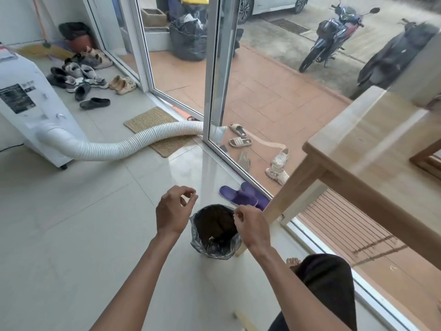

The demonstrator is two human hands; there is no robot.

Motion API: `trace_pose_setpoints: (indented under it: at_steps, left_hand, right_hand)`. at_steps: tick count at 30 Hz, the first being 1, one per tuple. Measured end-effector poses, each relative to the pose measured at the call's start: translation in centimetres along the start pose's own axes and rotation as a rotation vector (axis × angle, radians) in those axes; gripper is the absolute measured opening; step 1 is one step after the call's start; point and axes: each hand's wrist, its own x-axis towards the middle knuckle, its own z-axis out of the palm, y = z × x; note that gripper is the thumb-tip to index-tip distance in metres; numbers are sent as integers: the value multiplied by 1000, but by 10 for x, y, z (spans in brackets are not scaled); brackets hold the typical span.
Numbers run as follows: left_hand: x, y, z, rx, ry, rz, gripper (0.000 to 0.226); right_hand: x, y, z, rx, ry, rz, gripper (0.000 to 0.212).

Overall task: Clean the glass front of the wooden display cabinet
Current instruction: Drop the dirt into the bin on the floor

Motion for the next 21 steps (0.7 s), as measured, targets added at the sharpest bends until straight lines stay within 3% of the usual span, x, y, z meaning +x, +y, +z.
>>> trace_pose_setpoints:
  at_steps: [8,11,21]
  left_hand:
    - [14,-4,7,-12,-15,-29,4]
    - [13,-7,13,-42,-20,-67,3]
    - [-2,-26,34,-45,-93,-205,10]
  right_hand:
    - [39,-21,-5,19,1,145,23]
    - [36,-15,-3,-19,-3,127,31]
    - [27,2,-10,-87,47,87,22]
